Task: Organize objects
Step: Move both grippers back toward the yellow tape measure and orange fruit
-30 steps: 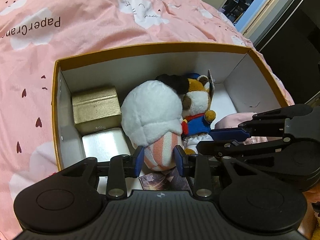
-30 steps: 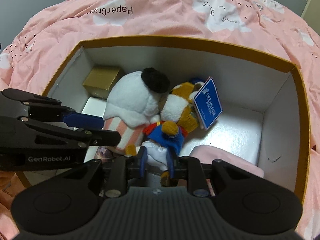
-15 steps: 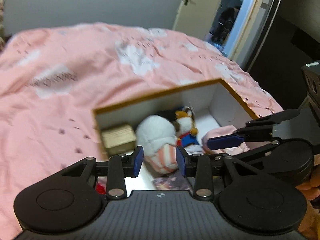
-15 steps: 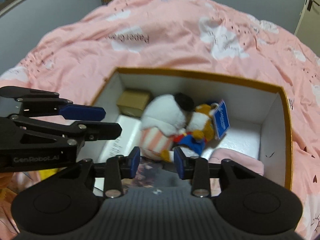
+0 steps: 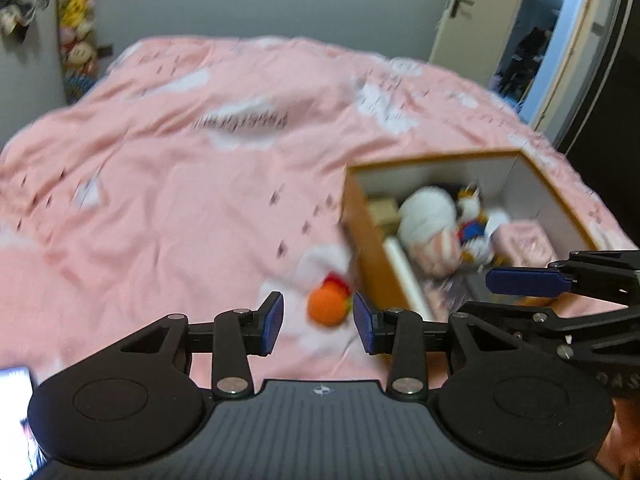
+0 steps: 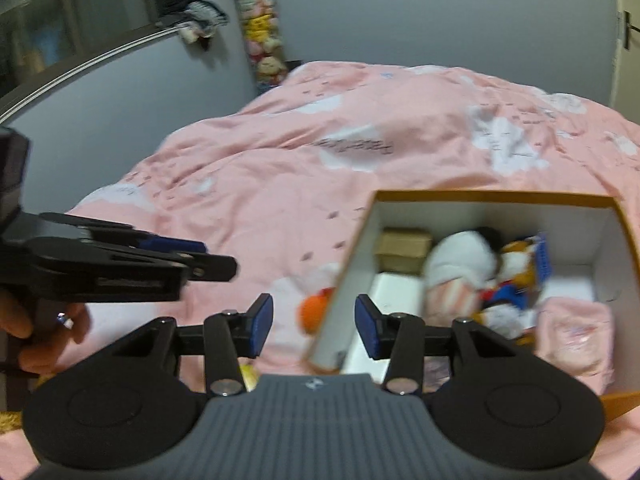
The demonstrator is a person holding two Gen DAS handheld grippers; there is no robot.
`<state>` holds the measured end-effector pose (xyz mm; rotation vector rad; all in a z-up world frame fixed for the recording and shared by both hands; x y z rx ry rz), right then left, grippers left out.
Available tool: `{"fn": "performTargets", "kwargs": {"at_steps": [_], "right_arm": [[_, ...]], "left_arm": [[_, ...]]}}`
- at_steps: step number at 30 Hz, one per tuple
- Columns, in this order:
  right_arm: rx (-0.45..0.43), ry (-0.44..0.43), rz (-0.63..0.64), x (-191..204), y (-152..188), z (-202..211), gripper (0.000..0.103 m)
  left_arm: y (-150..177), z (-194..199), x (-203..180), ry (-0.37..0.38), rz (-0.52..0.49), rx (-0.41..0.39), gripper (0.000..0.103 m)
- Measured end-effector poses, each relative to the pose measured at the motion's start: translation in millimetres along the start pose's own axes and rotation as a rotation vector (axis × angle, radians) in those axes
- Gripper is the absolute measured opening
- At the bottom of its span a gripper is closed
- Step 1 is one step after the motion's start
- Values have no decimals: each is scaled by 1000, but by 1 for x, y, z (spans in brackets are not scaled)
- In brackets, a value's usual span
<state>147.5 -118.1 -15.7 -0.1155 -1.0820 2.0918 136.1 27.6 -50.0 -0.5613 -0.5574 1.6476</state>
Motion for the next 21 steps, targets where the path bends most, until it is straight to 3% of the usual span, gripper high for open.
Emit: {"fn": "performTargets", "kwargs": {"at_steps": [5, 10, 21], "right_arm": [[110, 1, 65, 33, 31, -32, 46], [226, -4, 79, 45, 60, -70, 46], [351, -55, 65, 52, 68, -127, 48]], "left_arm": [[37, -11, 9, -4, 30, 117, 44], [58, -20, 21, -68, 16, 197, 44], [62, -22, 41, -35, 64, 199, 43]]}}
Point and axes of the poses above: each gripper's, at about its wrist camera, not at the fingertips, and z roughly against the way its jaws point, x to its left, y to its underside, the point moved 8 cm from there along -z, roughly the way its jaws point, and after that the axes turned 8 degrees about -y, right-handed, at the moved point
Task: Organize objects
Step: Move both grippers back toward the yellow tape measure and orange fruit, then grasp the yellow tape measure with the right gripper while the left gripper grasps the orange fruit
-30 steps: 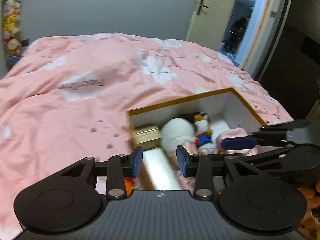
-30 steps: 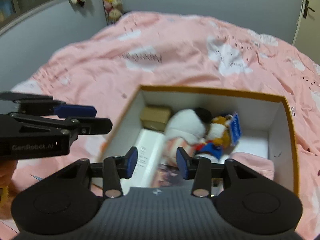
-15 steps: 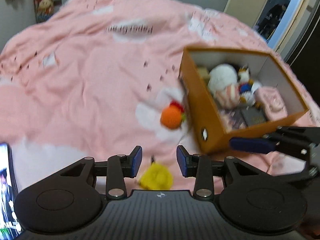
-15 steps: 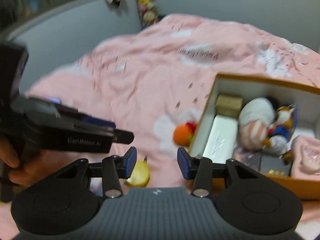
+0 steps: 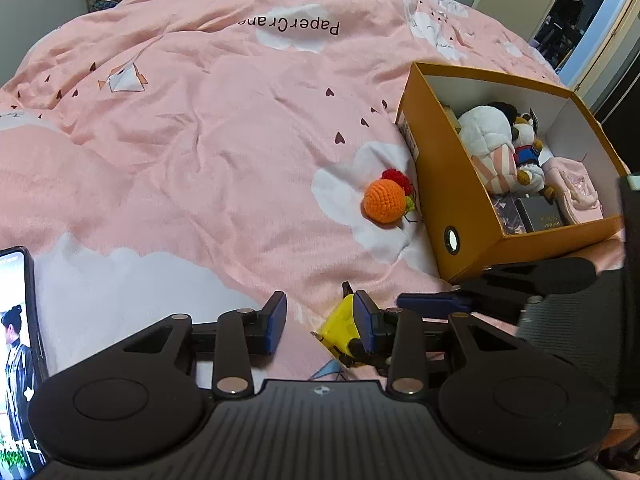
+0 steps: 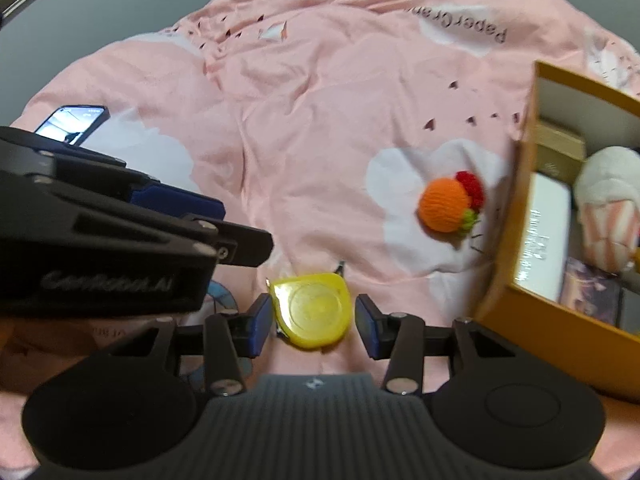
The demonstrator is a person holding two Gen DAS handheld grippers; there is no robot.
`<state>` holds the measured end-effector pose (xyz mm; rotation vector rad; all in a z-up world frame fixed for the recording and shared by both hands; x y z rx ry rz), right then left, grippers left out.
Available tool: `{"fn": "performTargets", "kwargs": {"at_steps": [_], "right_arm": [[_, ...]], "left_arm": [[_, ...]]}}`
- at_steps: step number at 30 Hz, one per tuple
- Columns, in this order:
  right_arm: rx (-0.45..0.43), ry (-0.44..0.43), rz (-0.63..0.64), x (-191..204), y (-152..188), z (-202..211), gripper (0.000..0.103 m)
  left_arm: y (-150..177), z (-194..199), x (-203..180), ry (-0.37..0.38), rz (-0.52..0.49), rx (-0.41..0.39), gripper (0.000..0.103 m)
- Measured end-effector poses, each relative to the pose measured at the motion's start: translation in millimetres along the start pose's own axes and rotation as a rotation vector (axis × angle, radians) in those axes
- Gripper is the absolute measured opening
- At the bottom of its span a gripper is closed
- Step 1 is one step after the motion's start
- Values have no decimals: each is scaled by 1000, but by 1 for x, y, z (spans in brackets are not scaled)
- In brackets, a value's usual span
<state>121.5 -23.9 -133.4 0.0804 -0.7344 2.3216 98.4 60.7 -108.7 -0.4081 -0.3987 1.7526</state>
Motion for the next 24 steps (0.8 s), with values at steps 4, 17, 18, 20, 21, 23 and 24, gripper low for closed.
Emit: {"fn": "performTargets", "kwargs": {"at_steps": [4, 17, 18, 20, 21, 23, 24], "right_arm": [[44, -25, -4, 1, -2, -16, 54], [102, -11, -24, -8, -11, -51, 58], [101, -15, -30, -9, -10, -51, 59], [98, -21, -39, -11, -9, -50, 59], [96, -24, -43, -11, -9, -50, 59], [93, -33, -61, -13, -8, -49, 59], [96, -37, -75, -15, -7, -49, 61]], "left_arm": [[-3, -4, 4, 10, 8, 4, 43], [-5, -12, 13, 37, 37, 19, 43], [-5, -12, 13, 38, 41, 20, 43], [-5, -13, 14, 40, 46, 24, 43], [-5, -13, 15, 41, 47, 25, 43], [-5, -13, 15, 41, 47, 24, 43], [-5, -13, 15, 41, 48, 25, 43]]}}
Point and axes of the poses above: each gripper's, at about its wrist camera, not at the fingertips, and z roughly against the way its jaws point, x to its left, y to its underside, the point moved 8 cm from there along -z, roughly the way its jaws point, and after that the axes turned 8 degrees about -y, right-handed, at the moved point
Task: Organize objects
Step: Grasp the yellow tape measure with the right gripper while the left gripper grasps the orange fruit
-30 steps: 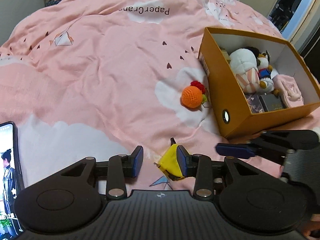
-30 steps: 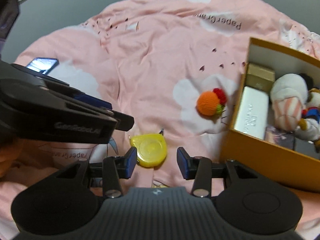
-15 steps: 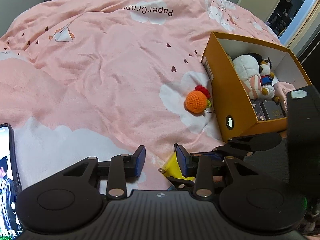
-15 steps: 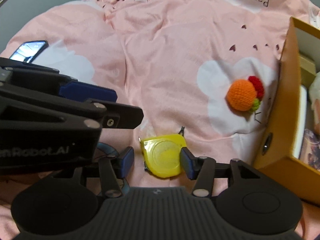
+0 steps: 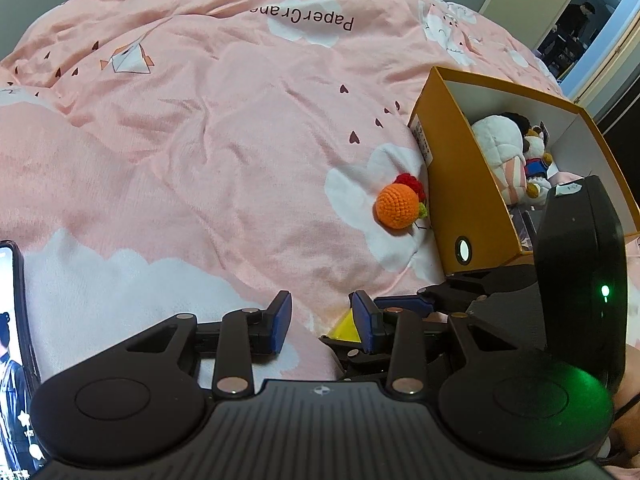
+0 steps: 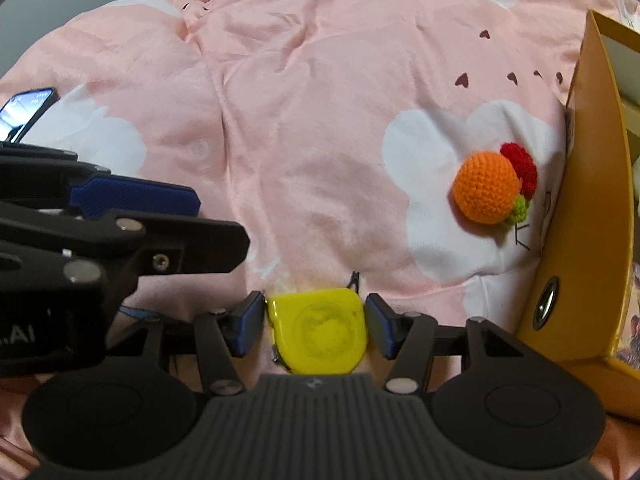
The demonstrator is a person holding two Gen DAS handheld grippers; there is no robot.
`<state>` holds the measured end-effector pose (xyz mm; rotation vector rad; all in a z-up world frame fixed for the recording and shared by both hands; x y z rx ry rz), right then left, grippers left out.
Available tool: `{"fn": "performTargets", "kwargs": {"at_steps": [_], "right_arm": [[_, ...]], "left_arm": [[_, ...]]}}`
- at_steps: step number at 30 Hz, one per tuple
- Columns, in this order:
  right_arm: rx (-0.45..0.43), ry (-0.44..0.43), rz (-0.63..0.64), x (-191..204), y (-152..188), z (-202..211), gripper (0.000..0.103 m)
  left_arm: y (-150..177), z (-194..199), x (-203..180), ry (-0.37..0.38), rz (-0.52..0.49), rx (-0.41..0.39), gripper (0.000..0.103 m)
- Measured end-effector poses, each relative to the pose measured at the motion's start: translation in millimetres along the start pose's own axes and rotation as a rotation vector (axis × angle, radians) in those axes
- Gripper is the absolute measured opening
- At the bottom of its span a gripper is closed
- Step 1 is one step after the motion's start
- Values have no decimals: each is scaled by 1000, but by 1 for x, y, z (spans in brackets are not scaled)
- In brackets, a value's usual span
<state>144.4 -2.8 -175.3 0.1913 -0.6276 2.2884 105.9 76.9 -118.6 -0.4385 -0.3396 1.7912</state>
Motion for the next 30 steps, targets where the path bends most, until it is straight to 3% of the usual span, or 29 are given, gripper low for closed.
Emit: {"fn": "performTargets", "kwargs": {"at_steps": [5, 14, 20, 25, 30], "right_arm": [[-6, -15, -41, -5, 5, 3, 61], [-84, 28, 60, 10, 2, 30, 59], [-190, 77, 94, 14, -4, 74, 59], [-288, 108, 105, 10, -21, 120, 59], [-376, 187, 122, -5, -36, 168, 59]], "left_arm": [[0, 0, 1, 1, 10, 2, 43], [-6, 11, 2, 0, 30, -48, 43], [-23, 36, -3, 36, 17, -153, 43], [-38, 44, -8, 68, 20, -165, 43], [-57, 47, -27, 51, -118, -195, 43]]}}
Point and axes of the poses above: each gripper's, at about its wrist camera, not at the fingertips, and z roughly against the way its jaws point, x to its left, y to its underside, the point moved 8 cm from there along -z, roughly the way its jaws point, and after that the axes turned 8 degrees about -y, right-handed, at the moved point
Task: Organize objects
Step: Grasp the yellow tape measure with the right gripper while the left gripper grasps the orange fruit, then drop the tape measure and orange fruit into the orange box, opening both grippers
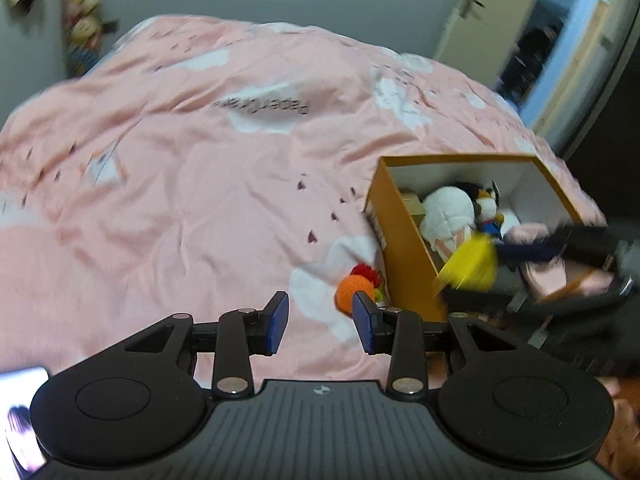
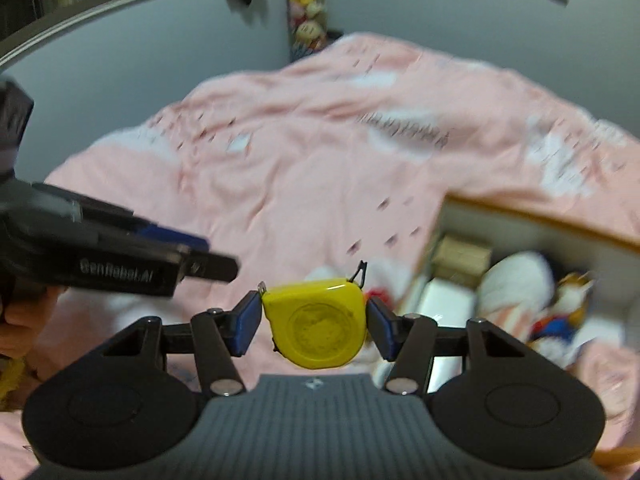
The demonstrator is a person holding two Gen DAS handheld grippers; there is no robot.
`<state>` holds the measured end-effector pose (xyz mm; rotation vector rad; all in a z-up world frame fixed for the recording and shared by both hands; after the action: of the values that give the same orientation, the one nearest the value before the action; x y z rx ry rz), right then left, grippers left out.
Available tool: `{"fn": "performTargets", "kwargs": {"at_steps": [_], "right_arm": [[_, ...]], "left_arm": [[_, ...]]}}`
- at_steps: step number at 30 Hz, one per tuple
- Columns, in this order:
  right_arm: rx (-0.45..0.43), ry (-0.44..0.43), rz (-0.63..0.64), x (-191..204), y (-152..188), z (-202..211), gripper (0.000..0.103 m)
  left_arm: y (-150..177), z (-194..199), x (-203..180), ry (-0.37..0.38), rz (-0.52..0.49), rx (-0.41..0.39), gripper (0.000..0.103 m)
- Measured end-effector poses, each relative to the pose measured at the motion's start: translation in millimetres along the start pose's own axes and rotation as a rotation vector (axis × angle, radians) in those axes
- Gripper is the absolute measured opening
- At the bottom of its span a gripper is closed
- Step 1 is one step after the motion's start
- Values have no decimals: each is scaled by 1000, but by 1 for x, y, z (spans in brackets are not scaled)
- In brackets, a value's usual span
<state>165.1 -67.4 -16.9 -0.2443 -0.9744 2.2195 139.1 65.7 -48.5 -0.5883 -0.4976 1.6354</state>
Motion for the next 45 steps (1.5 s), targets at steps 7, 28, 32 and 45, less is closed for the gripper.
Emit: {"fn": "performTargets", "kwargs": {"at_steps": [7, 28, 32, 45], "right_arm": [[5, 146, -3, -65, -6, 26, 59], [345, 346, 251, -231, 33, 13, 59], [376, 338, 288, -248, 27, -8, 59], [528, 428, 348, -270, 45, -40, 54]], "left_arm": [[-9, -44, -39, 80, -212, 60, 43], [16, -156, -76, 84, -589, 190, 50], [16, -160, -72, 105, -540, 196, 46], [-22, -122, -44, 97, -278, 117, 45]]}}
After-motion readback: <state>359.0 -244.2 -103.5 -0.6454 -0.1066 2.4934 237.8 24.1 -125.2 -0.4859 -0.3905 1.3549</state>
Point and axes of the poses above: each gripper's, at about its wrist camera, not at the fingertips, and z roughly against the way its jaws point, x to its left, y to its underside, the point moved 8 cm from there along -z, roughly the way its jaws point, and after that the axes turned 8 degrees about -y, right-handed, at the moved point
